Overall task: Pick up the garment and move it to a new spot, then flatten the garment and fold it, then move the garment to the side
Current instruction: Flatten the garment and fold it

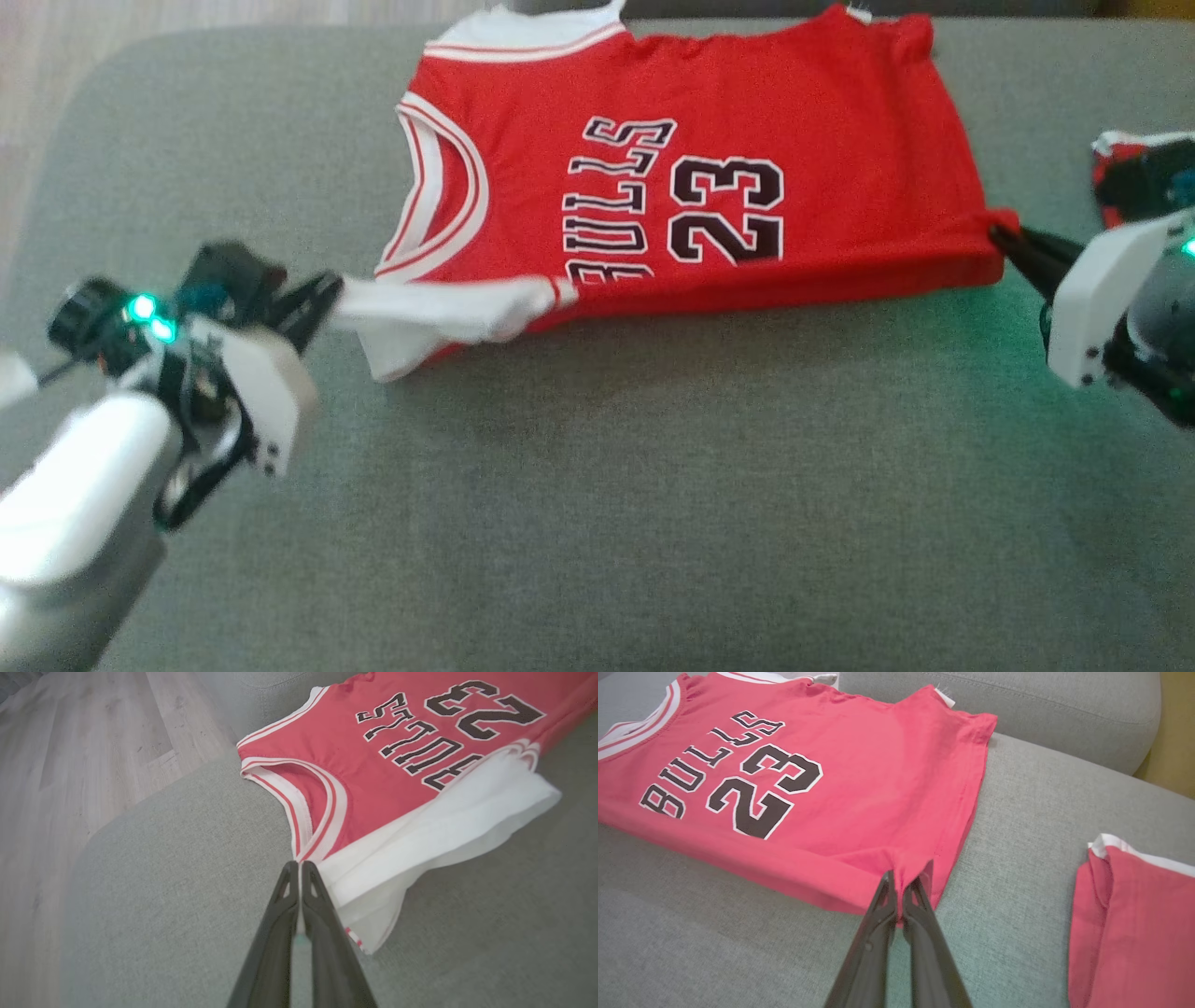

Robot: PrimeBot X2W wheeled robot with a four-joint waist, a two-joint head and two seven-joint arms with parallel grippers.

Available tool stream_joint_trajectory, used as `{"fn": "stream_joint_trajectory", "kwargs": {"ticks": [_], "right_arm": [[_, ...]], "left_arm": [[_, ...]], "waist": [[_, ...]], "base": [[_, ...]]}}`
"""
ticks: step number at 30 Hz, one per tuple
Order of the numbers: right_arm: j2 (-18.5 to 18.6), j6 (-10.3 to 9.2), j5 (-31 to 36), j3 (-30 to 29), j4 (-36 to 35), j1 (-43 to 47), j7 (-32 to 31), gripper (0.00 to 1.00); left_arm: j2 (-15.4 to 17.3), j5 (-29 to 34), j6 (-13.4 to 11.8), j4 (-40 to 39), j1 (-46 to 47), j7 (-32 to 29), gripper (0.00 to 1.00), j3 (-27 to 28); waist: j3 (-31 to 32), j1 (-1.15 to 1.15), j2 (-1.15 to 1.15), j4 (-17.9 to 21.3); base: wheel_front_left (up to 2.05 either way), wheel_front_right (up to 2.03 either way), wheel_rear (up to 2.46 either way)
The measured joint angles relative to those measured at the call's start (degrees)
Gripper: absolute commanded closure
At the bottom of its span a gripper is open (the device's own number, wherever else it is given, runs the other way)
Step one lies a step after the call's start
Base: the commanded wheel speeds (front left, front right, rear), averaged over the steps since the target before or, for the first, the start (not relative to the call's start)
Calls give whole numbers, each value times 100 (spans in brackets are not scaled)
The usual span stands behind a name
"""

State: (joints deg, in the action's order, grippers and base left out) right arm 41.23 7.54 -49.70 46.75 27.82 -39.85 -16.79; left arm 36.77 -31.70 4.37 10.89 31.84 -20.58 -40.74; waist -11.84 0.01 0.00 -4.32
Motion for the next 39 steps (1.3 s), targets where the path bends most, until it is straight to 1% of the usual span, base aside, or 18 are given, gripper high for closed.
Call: {"fn": "stream_joint_trajectory", "kwargs": {"ticks": [4, 10, 14, 21, 22, 23, 24, 27, 29, 31, 32, 35, 37, 39], "right_arm": [[-148, 0, 108, -31, 172, -321, -67, 100], [-487, 0, 259, 48, 571, -863, -138, 100], [-655, 0, 291, 181, 788, -1084, -136, 100], [-772, 0, 290, 423, 1072, -1374, -53, 100], [-799, 0, 289, 447, 1114, -1410, -22, 100], [-837, 0, 289, 445, 1229, -1483, 115, 31], [-856, 0, 276, 422, 1291, -1517, 191, 0], [-948, 0, 183, 367, 1414, -1591, 430, 0], [-1015, 0, 181, 288, 1455, -1608, 713, 0], [-1102, 0, 114, 74, 1536, -1607, 1156, 0], [-1190, 0, 79, -145, 1584, -1608, 1669, 0], [-1383, 0, 73, -482, 1651, -1594, 2439, 0], [-1535, 0, 80, -738, 1714, -1564, 2871, 0], [-1655, 0, 178, -1048, 1716, -1466, 3065, 0]], "left_arm": [[-196, 175, 124, 590, 686, -58, 100, -83], [-458, 666, 176, 1527, 1638, 90, 100, -299], [-653, 903, 223, 2124, 2000, 224, 100, -456], [-943, 1027, 271, 2873, 2483, 517, 100, -714], [-992, 1062, 270, 2980, 2548, 579, 74, -737], [-1085, 1126, 223, 3164, 2659, 793, 0, -736], [-1132, 1158, 147, 3245, 2715, 931, 0, -730], [-1301, 1162, -141, 3496, 2872, 1393, 0, -668], [-1412, 1160, -335, 3612, 2921, 1756, 0, -534], [-1524, 1146, -555, 3731, 2928, 2185, 0, -371], [-1647, 996, -764, 3789, 2927, 2641, 0, -158], [-1868, 655, -982, 3813, 2873, 3243, 0, 215], [-1973, 481, -1118, 3704, 2755, 3428, 0, 445], [-2028, 387, -1219, 3448, 2502, 3498, 0, 654]], "waist": [[-261, 0, 0, 30], [-600, 0, 0, 150], [-761, -1, 0, 221], [-959, -1, 0, 280], [-979, -1, 0, 283], [-1016, -1, 0, 283], [-1032, -1, 0, 282], [-1052, -1, 0, 283], [-1040, -1, 0, 281], [-996, -1, 0, 276], [-923, -1, 0, 267], [-768, -2, 0, 245], [-640, -2, 0, 226], [-506, -2, 0, 206]], "base": [[0, 0, 0], [0, 0, 0], [0, 0, 0], [0, 0, 0], [0, 0, 0], [0, 0, 0], [0, 0, 0], [0, 0, 0], [0, 0, 0], [0, 0, 0], [0, 0, 0], [0, 0, 0], [0, 0, 0], [0, 0, 0]]}}
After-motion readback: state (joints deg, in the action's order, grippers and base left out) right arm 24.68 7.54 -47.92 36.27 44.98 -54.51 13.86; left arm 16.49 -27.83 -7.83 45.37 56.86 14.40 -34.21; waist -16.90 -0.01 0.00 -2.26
